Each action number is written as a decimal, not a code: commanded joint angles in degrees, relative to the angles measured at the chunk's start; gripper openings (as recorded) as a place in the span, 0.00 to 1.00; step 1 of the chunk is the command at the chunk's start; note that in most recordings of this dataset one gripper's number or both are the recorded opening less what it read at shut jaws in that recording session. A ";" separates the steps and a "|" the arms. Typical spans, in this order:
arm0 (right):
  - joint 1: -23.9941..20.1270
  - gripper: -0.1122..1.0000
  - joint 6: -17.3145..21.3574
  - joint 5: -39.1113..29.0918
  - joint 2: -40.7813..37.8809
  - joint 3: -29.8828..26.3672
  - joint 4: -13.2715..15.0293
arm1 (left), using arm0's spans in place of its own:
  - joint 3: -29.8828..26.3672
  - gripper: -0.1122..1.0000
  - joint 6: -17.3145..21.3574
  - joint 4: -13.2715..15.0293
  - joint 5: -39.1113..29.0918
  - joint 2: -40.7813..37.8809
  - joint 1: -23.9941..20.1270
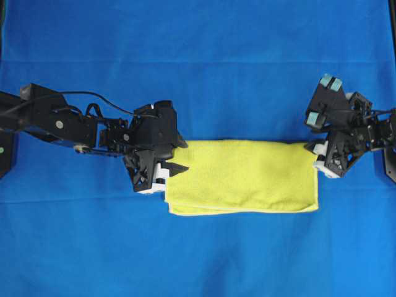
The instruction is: Fold the yellow towel.
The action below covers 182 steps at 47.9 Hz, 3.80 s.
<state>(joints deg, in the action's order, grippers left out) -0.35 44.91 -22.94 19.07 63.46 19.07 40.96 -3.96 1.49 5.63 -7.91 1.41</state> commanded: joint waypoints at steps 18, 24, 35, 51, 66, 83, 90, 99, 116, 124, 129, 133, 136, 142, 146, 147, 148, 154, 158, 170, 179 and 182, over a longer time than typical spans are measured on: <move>0.97 0.60 0.09 3.43 -4.04 0.00 0.18 | -0.18 0.55 -0.70 0.00 1.85 -4.75 -1.76; 0.97 0.60 0.09 3.43 -4.04 -0.09 0.18 | -0.26 0.38 -0.70 0.00 0.18 -4.66 -1.32; 0.97 0.35 -0.35 3.78 -3.96 0.00 0.18 | -0.44 0.13 -0.88 0.00 -2.20 -4.57 -1.14; 0.97 0.11 -0.35 5.19 -2.02 0.26 0.00 | -3.08 0.13 -0.79 0.00 -5.80 -3.78 -0.97; -0.26 0.11 -0.62 -5.36 9.23 -3.87 0.00 | -7.21 0.13 -0.70 0.00 -18.28 6.33 0.62; -3.34 0.11 -0.53 -17.23 20.04 -8.96 0.18 | -10.81 0.13 -0.09 0.00 -25.49 15.21 2.29; -3.25 0.11 0.26 -17.23 19.34 -9.05 1.14 | -10.37 0.13 -0.18 0.00 -25.22 15.64 2.29; 0.88 0.11 2.02 -17.23 17.58 -9.32 4.31 | -10.63 0.13 -0.18 0.00 -23.38 15.38 3.96; 15.73 0.11 1.93 -11.87 11.87 -12.66 13.18 | -13.01 0.13 2.02 -0.09 -8.44 11.07 8.79; 20.92 0.11 1.41 -5.89 8.96 -15.73 15.29 | -16.79 0.13 5.10 0.00 -3.25 4.92 9.23; 23.38 0.11 1.32 -3.25 6.15 -17.93 16.35 | -21.01 0.13 6.68 -0.09 -1.93 0.79 9.32; 24.43 0.11 1.32 -1.85 4.04 -19.42 17.31 | -24.70 0.13 7.56 0.00 -1.85 -2.20 9.32; 24.96 0.11 1.32 -1.23 2.20 -20.92 18.02 | -27.16 0.13 8.26 -0.09 -1.85 -3.78 9.32; 25.14 0.11 1.32 -1.05 -0.88 -23.38 18.46 | -29.97 0.13 8.70 -0.09 -1.85 -5.63 9.23; 25.14 0.11 1.32 -1.05 -1.76 -24.17 18.63 | -30.85 0.13 8.70 0.00 -1.85 -6.42 9.23; 25.22 0.11 1.32 -1.05 -1.76 -24.17 18.72 | -30.94 0.13 8.70 0.00 -1.93 -6.42 9.32; 25.31 0.11 1.32 -1.05 -1.76 -24.26 18.81 | -31.03 0.13 8.70 0.00 -1.85 -6.50 9.32; 25.49 0.11 1.41 -1.32 -1.05 -23.47 18.98 | -31.29 0.13 8.70 -0.09 -1.41 -6.94 9.23; 25.49 0.11 1.49 -1.85 0.18 -22.24 18.98 | -32.34 0.13 8.70 -0.09 -0.35 -7.82 9.14; 25.58 0.11 2.20 -5.27 8.09 -16.17 18.72 | -41.04 0.13 8.79 -0.09 0.26 -14.06 9.05; 25.58 0.11 2.29 -5.71 10.11 -13.36 18.63 | -44.65 0.13 8.70 0.00 -1.93 -17.23 9.05; 25.58 0.11 2.29 -4.83 8.96 -13.18 18.63 | -43.86 0.13 7.91 0.00 -2.29 -17.23 9.05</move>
<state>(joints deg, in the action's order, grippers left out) 23.55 47.02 -28.56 28.56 50.89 37.35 -1.93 4.57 1.58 3.43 -26.46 8.96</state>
